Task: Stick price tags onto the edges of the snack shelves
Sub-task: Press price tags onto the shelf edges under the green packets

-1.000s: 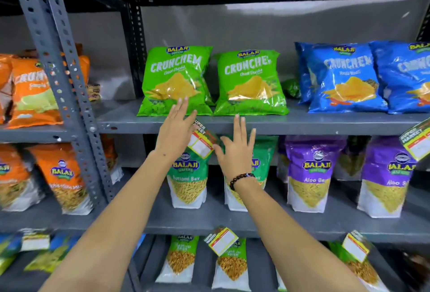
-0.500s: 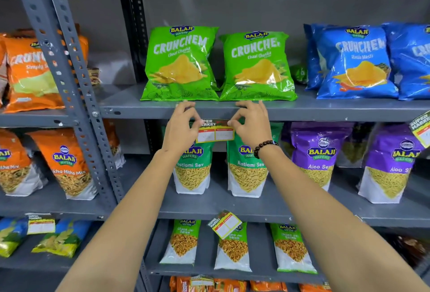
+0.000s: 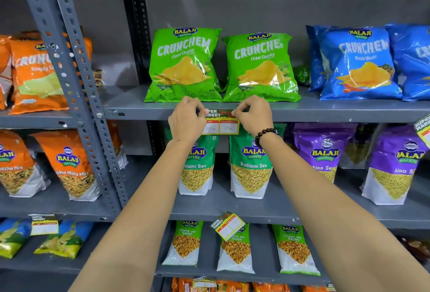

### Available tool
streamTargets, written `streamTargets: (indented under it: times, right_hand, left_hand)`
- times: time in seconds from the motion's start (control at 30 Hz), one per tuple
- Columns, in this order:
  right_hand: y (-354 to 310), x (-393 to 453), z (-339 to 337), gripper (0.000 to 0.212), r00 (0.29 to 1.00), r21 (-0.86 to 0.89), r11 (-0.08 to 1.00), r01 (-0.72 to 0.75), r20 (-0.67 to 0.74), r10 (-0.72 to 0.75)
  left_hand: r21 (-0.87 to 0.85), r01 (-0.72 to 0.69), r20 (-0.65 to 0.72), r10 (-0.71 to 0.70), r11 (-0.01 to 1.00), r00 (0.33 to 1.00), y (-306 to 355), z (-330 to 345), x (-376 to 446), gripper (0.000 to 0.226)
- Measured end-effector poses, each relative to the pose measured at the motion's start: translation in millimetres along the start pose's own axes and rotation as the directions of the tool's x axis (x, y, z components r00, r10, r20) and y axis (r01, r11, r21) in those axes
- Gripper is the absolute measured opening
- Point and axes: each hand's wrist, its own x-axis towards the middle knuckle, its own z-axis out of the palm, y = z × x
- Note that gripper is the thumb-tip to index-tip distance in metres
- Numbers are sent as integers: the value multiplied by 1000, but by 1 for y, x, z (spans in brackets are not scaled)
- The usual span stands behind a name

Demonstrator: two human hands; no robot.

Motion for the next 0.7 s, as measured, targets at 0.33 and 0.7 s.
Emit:
streamTargets:
  times: [0.33, 0.7]
  right_hand:
    - [-1, -1, 12, 48, 996, -23, 1000, -5, -93, 3]
    - [36, -50, 41, 62, 920, -202, 928, 312, -181, -348]
  left_hand:
    - [67, 29, -14, -28, 997, 999, 4, 7, 3, 62]
    - [89, -187, -123, 197, 978, 973, -6, 25, -46, 72]
